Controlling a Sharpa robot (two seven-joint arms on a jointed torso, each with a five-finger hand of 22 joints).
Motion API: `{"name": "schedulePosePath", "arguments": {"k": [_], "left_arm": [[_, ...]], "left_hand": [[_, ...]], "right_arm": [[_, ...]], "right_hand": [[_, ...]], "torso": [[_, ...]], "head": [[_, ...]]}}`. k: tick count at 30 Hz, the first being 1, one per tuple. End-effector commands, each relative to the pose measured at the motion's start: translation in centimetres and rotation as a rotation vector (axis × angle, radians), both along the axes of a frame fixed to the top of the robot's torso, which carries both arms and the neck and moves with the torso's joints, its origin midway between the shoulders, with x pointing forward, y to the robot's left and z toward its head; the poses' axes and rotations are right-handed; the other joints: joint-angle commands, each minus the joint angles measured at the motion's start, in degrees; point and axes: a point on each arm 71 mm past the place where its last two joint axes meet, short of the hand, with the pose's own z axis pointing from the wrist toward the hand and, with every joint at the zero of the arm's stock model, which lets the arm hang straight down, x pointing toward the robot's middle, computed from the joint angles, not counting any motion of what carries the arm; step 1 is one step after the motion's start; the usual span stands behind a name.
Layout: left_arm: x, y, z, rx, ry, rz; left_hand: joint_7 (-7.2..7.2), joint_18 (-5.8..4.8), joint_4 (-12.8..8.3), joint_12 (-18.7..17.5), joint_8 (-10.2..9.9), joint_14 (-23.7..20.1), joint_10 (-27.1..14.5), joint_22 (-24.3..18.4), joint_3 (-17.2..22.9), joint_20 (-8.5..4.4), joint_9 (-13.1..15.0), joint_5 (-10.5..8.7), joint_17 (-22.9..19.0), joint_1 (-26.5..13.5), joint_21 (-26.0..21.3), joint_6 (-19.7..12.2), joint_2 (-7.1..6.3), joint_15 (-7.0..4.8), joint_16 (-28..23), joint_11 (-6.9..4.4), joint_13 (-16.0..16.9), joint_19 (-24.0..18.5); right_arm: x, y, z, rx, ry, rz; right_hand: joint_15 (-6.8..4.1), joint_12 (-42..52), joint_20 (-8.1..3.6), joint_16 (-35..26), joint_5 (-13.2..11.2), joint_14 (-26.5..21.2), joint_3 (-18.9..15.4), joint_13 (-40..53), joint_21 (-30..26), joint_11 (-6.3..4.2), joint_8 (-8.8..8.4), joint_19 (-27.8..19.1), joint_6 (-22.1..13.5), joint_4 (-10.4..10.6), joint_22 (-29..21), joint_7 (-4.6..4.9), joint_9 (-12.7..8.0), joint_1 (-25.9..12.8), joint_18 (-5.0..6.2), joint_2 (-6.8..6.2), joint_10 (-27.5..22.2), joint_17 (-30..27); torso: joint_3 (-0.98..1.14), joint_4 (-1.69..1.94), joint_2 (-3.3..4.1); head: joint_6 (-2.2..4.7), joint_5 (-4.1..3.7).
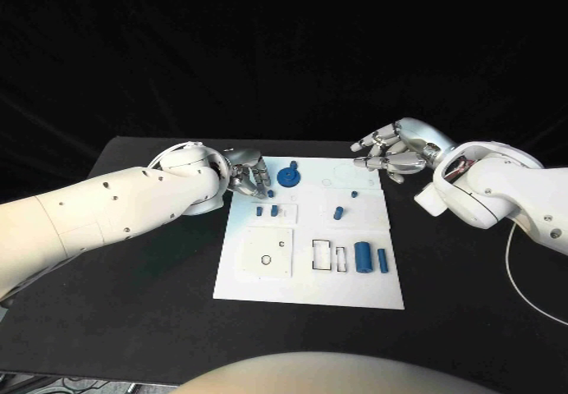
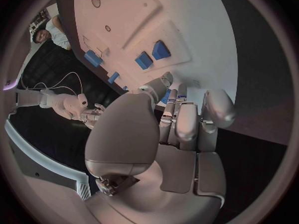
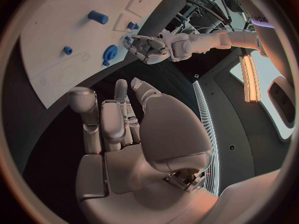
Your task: Assemble the parts on the task board
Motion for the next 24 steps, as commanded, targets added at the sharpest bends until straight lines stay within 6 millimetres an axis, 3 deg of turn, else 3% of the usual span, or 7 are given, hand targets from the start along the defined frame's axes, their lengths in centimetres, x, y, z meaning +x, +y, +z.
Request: {"name": "schedulePosePath", "arguments": {"k": [1, 5, 8, 10, 14, 18, 24], "left_arm": [[0.0, 0.8, 0.7, -0.148, 0.032, 0.045], [-0.1, 2.4, 1.4, -0.389, 0.082, 0.116], [-0.3, 3.3, 1.9, -0.637, 0.135, 0.177], [-0.5, 3.9, 2.2, -0.819, 0.174, 0.229], [-1.1, 4.6, 2.4, -1.124, 0.25, 0.331], [-1.9, 4.7, 2.4, -1.297, 0.297, 0.388], [-2.7, 4.3, 2.5, -1.367, 0.319, 0.395]], "left_hand": [[0.35, 1.39, -0.23, -0.38, 0.21, -1.61, -1.02, -2.82, 0.82, 0.25, -0.07, 0.22, -3.29, 0.39, -3.64, 0.28, -0.16, 0.28, -2.14, 0.28, 0.0, -2.01], [0.78, 2.19, -0.79, 0.2, 0.93, -3.48, -0.82, -5.84, 2.15, 0.44, 0.04, 0.32, -7.39, 1.24, -7.63, 1.8, 0.55, 0.41, -4.55, 0.51, 0.13, -4.0], [1.15, 4.43, -1.46, 0.81, 1.39, -10.33, -1.19, -14.78, 3.58, 0.65, -0.02, 0.38, -20.48, 1.88, -19.56, 2.7, 1.09, 0.56, -13.24, 0.86, 0.16, -10.77], [1.14, 5.12, -1.49, 1.41, 1.57, -12.92, -1.0, -17.42, 3.81, 0.66, -0.08, 0.37, -25.09, 1.71, -23.26, 2.94, 1.37, 0.64, -16.42, 0.75, 0.26, -13.13], [0.68, 5.22, -1.17, 3.82, 2.27, -13.94, 1.27, -17.98, 3.05, 0.54, 0.0, 0.42, -26.77, 0.83, -24.33, 3.88, 1.86, 0.34, -17.55, 0.05, 0.98, -13.94], [0.18, 5.23, -0.91, 5.75, 3.11, -13.91, 2.28, -18.48, 1.82, 0.25, 0.14, 0.52, -27.4, 0.04, -25.06, 4.85, 2.31, -0.06, -17.64, -0.54, 1.64, -13.87], [0.1, 5.22, -0.9, 6.35, 3.38, -13.94, 2.25, -18.7, 1.37, 0.13, 0.16, 0.55, -27.68, -0.17, -25.36, 5.05, 2.46, -0.13, -17.68, -0.66, 1.83, -13.78]], "right_arm": [[0.1, -0.2, -0.6, -0.219, -0.031, 0.039], [0.1, -0.1, -1.0, -0.39, -0.102, 0.073], [0.0, 0.2, -1.3, -0.505, -0.159, 0.098], [-0.1, 0.5, -1.6, -0.572, -0.193, 0.11], [-0.1, 1.0, -2.3, -0.671, -0.242, 0.12], [0.0, 1.6, -2.9, -0.749, -0.28, 0.118], [0.2, 2.0, -3.5, -0.789, -0.302, 0.115]], "right_hand": [[0.5, -6.57, 0.14, -2.38, -0.87, -0.18, 1.99, -5.74, -1.23, -0.41, 0.41, -0.47, 2.31, -0.68, -1.49, 1.12, 0.07, 1.33, 1.04, -0.5, -0.67, -2.41], [0.57, -13.6, 0.46, -3.87, -1.85, -0.08, 4.16, -11.75, -1.83, 0.19, 1.04, -0.19, 4.77, -1.66, -2.14, 0.47, 0.33, 2.56, 1.08, -1.13, -2.04, -3.81], [0.79, -17.21, 0.61, -4.36, -3.12, 0.22, 5.59, -16.15, -2.1, 0.15, 0.8, 0.17, 5.87, -2.24, -2.35, 0.14, 0.3, 2.86, 1.14, -1.71, -0.27, -4.13], [0.84, -19.08, 0.69, -4.66, -4.57, 0.37, 6.41, -18.67, -2.35, 0.13, 0.59, 0.27, 6.49, -2.42, -2.62, 0.0, 0.27, 2.83, 1.14, -2.01, 0.54, -4.32], [0.99, -21.37, 0.82, -5.13, -5.58, 0.53, 7.51, -21.97, -2.58, 0.28, 0.08, 0.47, 6.98, -2.55, -2.85, -0.17, 0.17, 2.59, 1.09, -2.44, 1.09, -4.66], [1.07, -23.04, 0.89, -5.69, -6.31, 0.56, 8.24, -24.35, -2.95, 0.34, -0.7, 0.46, 6.6, -2.63, -3.33, -0.22, -0.02, 2.36, 1.13, -3.0, 0.56, -5.19], [1.05, -24.28, 0.88, -5.97, -7.05, 0.68, 9.01, -26.56, -3.77, 0.34, -1.57, 0.28, 6.18, -2.71, -4.59, -0.3, -0.14, 2.15, 1.32, -3.57, 0.07, -5.39]], "torso": [[0.01, 0.04, -0.04], [0.04, 0.02, 0.01], [0.02, 0.02, 0.02], [0.0, 0.01, 0.05], [-0.06, 0.05, 0.04], [-0.08, 0.13, 0.09], [-0.05, 0.1, 0.0]], "head": [[0.24, -0.06], [0.6, -0.39], [1.02, -0.76], [1.47, -1.23], [1.79, -2.25], [2.02, -2.42], [2.07, -2.53]]}}
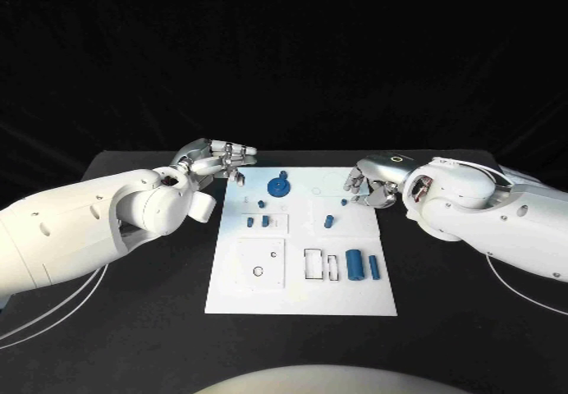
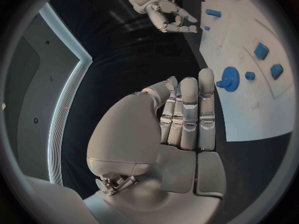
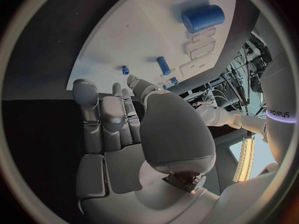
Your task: Assemble the parts on the task board
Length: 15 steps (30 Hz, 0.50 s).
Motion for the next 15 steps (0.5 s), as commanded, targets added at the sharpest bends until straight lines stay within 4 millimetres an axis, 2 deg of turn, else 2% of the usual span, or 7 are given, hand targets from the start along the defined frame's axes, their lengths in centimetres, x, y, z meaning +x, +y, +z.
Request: {"name": "schedulePosePath", "arguments": {"k": [1, 4, 9, 15], "left_arm": [[-0.2, 0.1, 0.3, -0.188, 0.027, 0.087], [-0.4, -0.1, 0.3, -0.204, 0.026, 0.084], [-0.6, -0.3, 0.4, -0.218, 0.027, 0.079], [-0.8, -0.5, 0.4, -0.223, 0.029, 0.075]], "left_hand": [[-0.01, 1.16, -0.06, 0.35, 0.37, -0.03, 0.16, -0.11, -0.42, -0.23, 0.06, 0.33, -0.11, -0.57, -0.4, 0.42, 0.12, -0.3, -0.32, -0.03, 0.1, 0.01], [-0.03, 1.15, -0.03, 0.58, 0.45, -0.07, 0.07, -0.22, -0.66, -0.25, 0.05, 0.34, -0.24, -0.72, -0.55, 0.43, 0.14, -0.31, -0.35, -0.05, 0.16, 0.03], [-0.04, 1.13, 0.0, 0.76, 0.51, -0.11, -0.03, -0.32, -0.87, -0.26, 0.03, 0.34, -0.36, -0.87, -0.7, 0.39, 0.16, -0.31, -0.38, -0.06, 0.21, 0.04], [-0.03, 1.12, 0.03, 1.02, 0.56, -0.18, -0.23, -0.47, -1.19, -0.27, 0.0, 0.35, -0.53, -1.06, -0.93, 0.3, 0.17, -0.3, -0.42, -0.05, 0.28, 0.06]], "right_arm": [[0.2, 0.0, -0.3, -0.112, -0.053, -0.006], [0.4, 0.4, -0.7, -0.113, -0.036, 0.002], [0.5, 0.8, -1.5, -0.117, -0.005, 0.019], [0.7, 1.2, -2.1, -0.116, 0.014, 0.028]], "right_hand": [[0.53, -0.36, 0.17, -0.36, -0.49, 0.59, 0.48, -0.68, -0.4, 0.03, -0.48, -0.04, -0.29, -0.02, -0.17, 0.06, -0.08, -0.17, 0.42, -0.68, -0.31, -0.04], [0.51, -0.57, 0.13, -0.32, -0.71, 0.67, 0.8, -1.29, -0.49, -0.03, -0.64, 0.03, -0.22, -0.09, -0.27, -0.01, -0.06, -0.11, 0.43, -0.66, -0.26, 0.02], [0.47, -0.76, 0.1, -0.27, -0.94, 0.74, 1.13, -1.93, -0.43, -0.04, -0.76, 0.19, -0.06, -0.16, -0.15, -0.04, -0.03, -0.07, 0.4, -0.58, -0.17, 0.1], [0.35, -0.85, 0.01, 0.5, -1.01, 1.09, 1.82, -3.19, 0.07, -0.11, -0.77, 0.8, 0.73, -0.29, 0.6, -0.15, 0.13, -0.08, 0.25, -0.28, 0.77, 0.95]], "torso": [[0.08, -0.1, -0.01], [0.08, -0.18, 0.0], [0.1, -0.02, 0.04], [0.12, -0.09, 0.09]], "head": [[0.06, 0.14], [0.12, 0.23], [0.12, 0.21], [0.09, 0.26]]}}
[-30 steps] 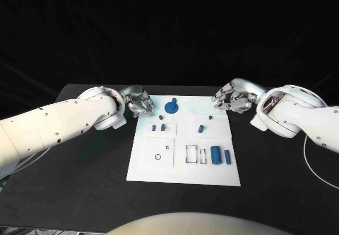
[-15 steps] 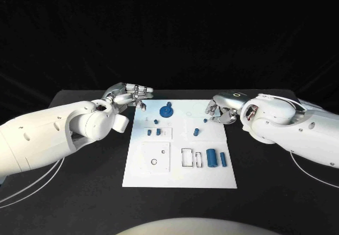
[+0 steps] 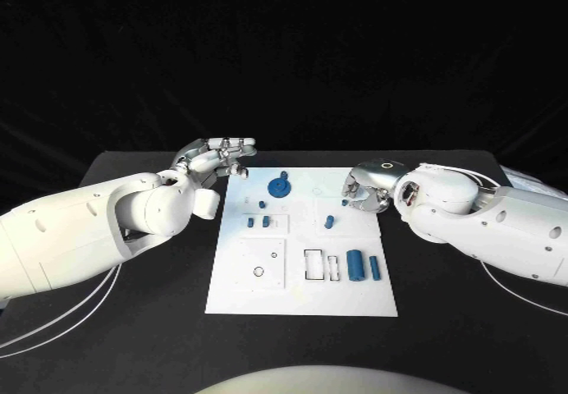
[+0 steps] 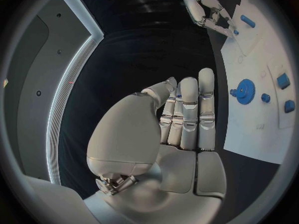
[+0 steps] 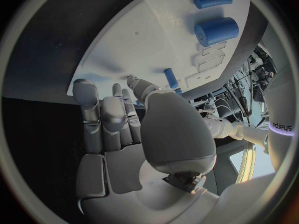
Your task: Assemble the parts on the task board
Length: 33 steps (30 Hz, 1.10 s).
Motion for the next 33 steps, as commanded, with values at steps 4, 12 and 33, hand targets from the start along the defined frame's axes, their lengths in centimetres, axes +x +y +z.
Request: {"name": "schedulePosePath", "arguments": {"k": [4, 12, 33], "left_arm": [[-0.1, -0.1, 0.2, -0.039, -0.008, 0.009], [-0.1, 0.1, 0.1, -0.038, 0.002, 0.002], [-0.1, 0.1, -0.2, -0.02, 0.038, -0.017]], "left_hand": [[0.0, 1.13, -0.04, 0.46, 0.27, -0.23, -0.37, -0.18, -0.63, -0.27, -0.02, 0.35, -0.19, -0.81, -0.39, 0.22, 0.05, -0.29, -0.17, -0.03, 0.11, 0.07], [0.09, 1.11, -0.1, 0.74, 0.26, -0.46, -0.8, -0.42, -0.98, -0.24, -0.11, 0.36, -0.46, -0.92, -0.75, -0.08, 0.06, -0.23, -0.29, 0.06, 0.16, 0.03], [0.63, 1.07, -0.9, 1.65, 0.22, -1.56, -2.19, -1.13, -1.69, -0.05, -0.39, 0.4, -1.4, -0.49, -1.94, -1.12, 0.03, 0.07, -0.85, 0.51, 0.28, -0.4]], "right_arm": [[0.0, 0.5, -0.7, -0.024, 0.022, 0.027], [0.0, 1.2, -1.0, -0.012, 0.035, 0.042], [0.2, 1.7, -1.7, -0.057, 0.015, 0.02]], "right_hand": [[0.33, -0.37, -0.02, 0.59, -0.34, 1.2, 0.71, -0.84, 0.54, -0.11, -0.2, 0.64, 0.92, -0.08, 0.48, 0.05, 0.17, 0.13, 0.19, 0.1, 1.22, 0.38], [0.33, -0.43, -0.03, 1.15, -0.39, 1.41, 1.31, -1.71, 1.02, -0.02, -0.19, 1.09, 1.54, -0.18, 1.13, 0.16, 0.28, 0.09, 0.06, 0.52, 2.2, 0.92], [-0.43, -0.35, -0.57, 4.47, -3.61, 2.13, 3.98, -3.14, 5.18, -0.93, 1.33, 3.59, 5.83, -2.67, 6.86, -0.37, 1.62, 1.55, -0.78, 2.51, 8.63, 3.69]], "torso": [[0.0, -0.05, 0.03], [0.03, -0.04, -0.03], [0.03, -0.09, -0.06]], "head": [[-0.17, 0.11], [-0.35, 0.17], [-0.64, -0.02]]}}
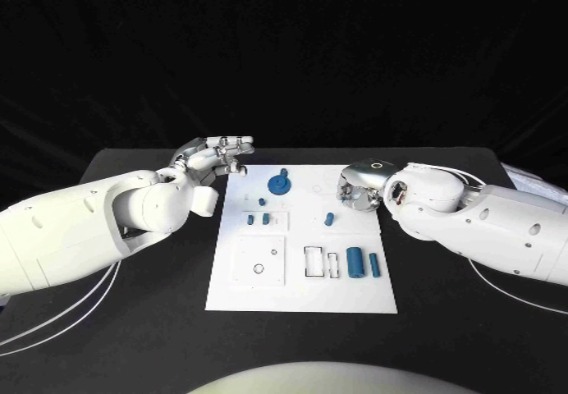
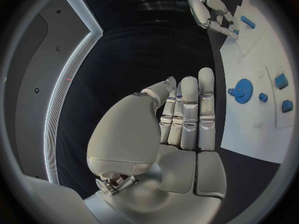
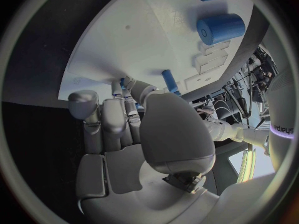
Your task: Assemble the parts on the task board
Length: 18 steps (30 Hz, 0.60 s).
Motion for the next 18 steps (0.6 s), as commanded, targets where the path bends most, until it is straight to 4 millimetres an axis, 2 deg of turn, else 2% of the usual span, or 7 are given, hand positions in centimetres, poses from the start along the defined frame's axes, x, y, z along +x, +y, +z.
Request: {"name": "schedulePosePath", "arguments": {"k": [1, 11, 18], "left_arm": [[-0.1, -0.3, 0.0, -0.008, 0.005, -0.024], [-0.1, -0.3, 0.0, -0.002, 0.003, -0.027], [-0.1, -0.2, 0.0, 0.005, 0.001, -0.024]], "left_hand": [[0.03, 1.09, -0.04, 0.3, 0.22, -0.35, -0.33, -0.08, -0.19, -0.05, -0.05, 0.13, -0.1, -0.13, -0.37, -0.49, -0.07, -0.11, -0.18, 0.1, 0.07, -0.4], [0.07, 1.09, -0.1, 0.37, 0.22, -0.4, -0.44, -0.12, -0.22, -0.04, -0.07, 0.14, -0.16, -0.08, -0.44, -0.57, -0.04, -0.08, -0.2, 0.14, 0.08, -0.41], [0.12, 1.09, -0.27, 0.52, 0.25, -0.48, -0.63, -0.19, -0.23, -0.01, -0.09, 0.16, -0.29, 0.09, -0.55, -0.69, 0.05, -0.05, -0.22, 0.18, 0.09, -0.41]], "right_arm": [[-0.2, 0.0, -0.8, -0.05, -0.001, -0.004], [-0.7, 0.1, -0.2, -0.004, -0.067, -0.003], [-1.3, -0.4, 1.2, 0.057, -0.113, -0.01]], "right_hand": [[-0.46, -0.06, -0.16, 0.32, -0.36, 2.11, 0.3, -0.02, 0.36, -0.48, 0.34, 0.32, 0.54, -0.1, 0.21, 0.02, 0.13, 0.15, -0.79, 0.84, 1.11, 0.01], [-0.56, -0.29, -0.26, 0.27, -0.45, 2.06, 0.43, -0.11, 0.6, -0.58, 0.39, 0.41, 0.71, -0.42, 0.53, -0.05, 0.27, 0.16, -0.83, 0.84, 1.49, -0.18], [-0.58, -0.47, -0.29, 0.32, -0.47, 2.05, 0.46, -0.19, 0.74, -0.54, 0.32, 0.47, 0.64, -0.5, 0.73, 0.0, 0.28, 0.09, -0.87, 0.76, 1.45, -0.16]], "torso": [[0.01, -0.01, -0.03], [0.07, -0.02, -0.02], [0.0, -0.04, -0.07]], "head": [[-0.05, -0.12], [-0.03, -0.36], [-0.05, -0.41]]}}
